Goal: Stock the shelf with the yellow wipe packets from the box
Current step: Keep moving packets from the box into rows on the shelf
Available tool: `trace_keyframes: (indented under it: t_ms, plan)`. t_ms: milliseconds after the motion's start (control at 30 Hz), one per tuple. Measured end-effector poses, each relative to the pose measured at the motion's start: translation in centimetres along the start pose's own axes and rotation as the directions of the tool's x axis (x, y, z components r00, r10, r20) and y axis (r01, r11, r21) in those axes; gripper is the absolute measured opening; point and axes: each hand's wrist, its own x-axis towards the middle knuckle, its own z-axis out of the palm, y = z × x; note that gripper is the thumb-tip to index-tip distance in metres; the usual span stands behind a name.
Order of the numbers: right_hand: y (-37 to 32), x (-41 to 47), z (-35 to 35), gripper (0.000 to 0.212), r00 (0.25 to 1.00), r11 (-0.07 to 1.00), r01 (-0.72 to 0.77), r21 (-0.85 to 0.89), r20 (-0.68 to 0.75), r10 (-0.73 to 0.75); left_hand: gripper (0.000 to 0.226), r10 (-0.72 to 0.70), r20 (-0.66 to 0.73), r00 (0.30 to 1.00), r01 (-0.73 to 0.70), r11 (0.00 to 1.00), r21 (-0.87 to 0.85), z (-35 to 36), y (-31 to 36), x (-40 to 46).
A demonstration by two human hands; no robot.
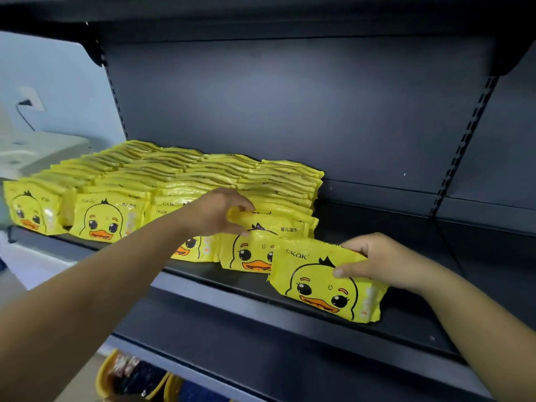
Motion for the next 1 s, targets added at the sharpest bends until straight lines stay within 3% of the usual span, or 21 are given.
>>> trace_keyframes:
  t_ms: [133,200,300,433,533,600,667,733,867,1000]
  plan:
    - [-0.3,2.0,0.4,0.007,0.998,0.997,0.042,-0.059,0.058,-0.038,0.056,-0.091,-0.194,0.977,0.070,0.991,-0.114,-0.9,-1.4,-2.8]
    - [-1.1,3.3,0.9,0.009,0.995,0.993,0.081,-0.082,0.059,-0.076,0.083,-0.128,-0.249,0.960,0.082,0.979,-0.188,-0.9,-1.1,-4.3]
    - [-2.6,5.5,2.2,0.010,0.985,0.977,0.165,-0.138,0.072,-0.157,0.117,-0.236,-0.234,0.943,0.171,0.948,-0.268,1.4,0.0,-6.3]
    - [-3.3,7.4,4.3,0.022,0.974,0.934,0.226,-0.277,0.034,-0.226,0.126,-0.322,-0.293,0.900,0.322,0.945,-0.047,6.7,2.5,-7.1]
    - [-2.6,7.8,5.1,0.040,0.958,0.799,0.177,-0.575,-0.086,-0.274,0.148,-0.603,-0.186,0.776,0.578,0.797,-0.174,7.6,3.5,-6.6]
    - [-1.6,7.7,5.9,0.044,0.824,0.623,0.178,-0.762,-0.230,-0.517,0.152,-0.675,-0.194,0.712,0.640,0.737,-0.217,7.9,3.4,-6.1]
    - [-0.5,7.6,7.1,0.047,0.659,0.559,0.142,-0.817,-0.343,-0.669,0.149,-0.685,-0.234,0.690,0.648,0.729,-0.222,8.5,3.1,-5.9]
    - [0.7,7.6,8.5,0.055,0.595,0.514,0.143,-0.846,-0.341,-0.728,0.147,-0.693,-0.251,0.676,0.650,0.721,-0.240,9.0,2.7,-5.8]
    - [2.1,7.8,10.4,0.094,0.621,0.364,0.135,-0.921,-0.207,-0.756,0.160,-0.684,-0.196,0.702,0.644,0.728,-0.235,8.8,1.9,-5.6]
    - [2.2,9.0,10.2,0.100,0.682,0.422,0.079,-0.903,-0.259,-0.684,0.160,-0.650,-0.144,0.746,0.617,0.756,-0.219,8.5,1.0,-5.8]
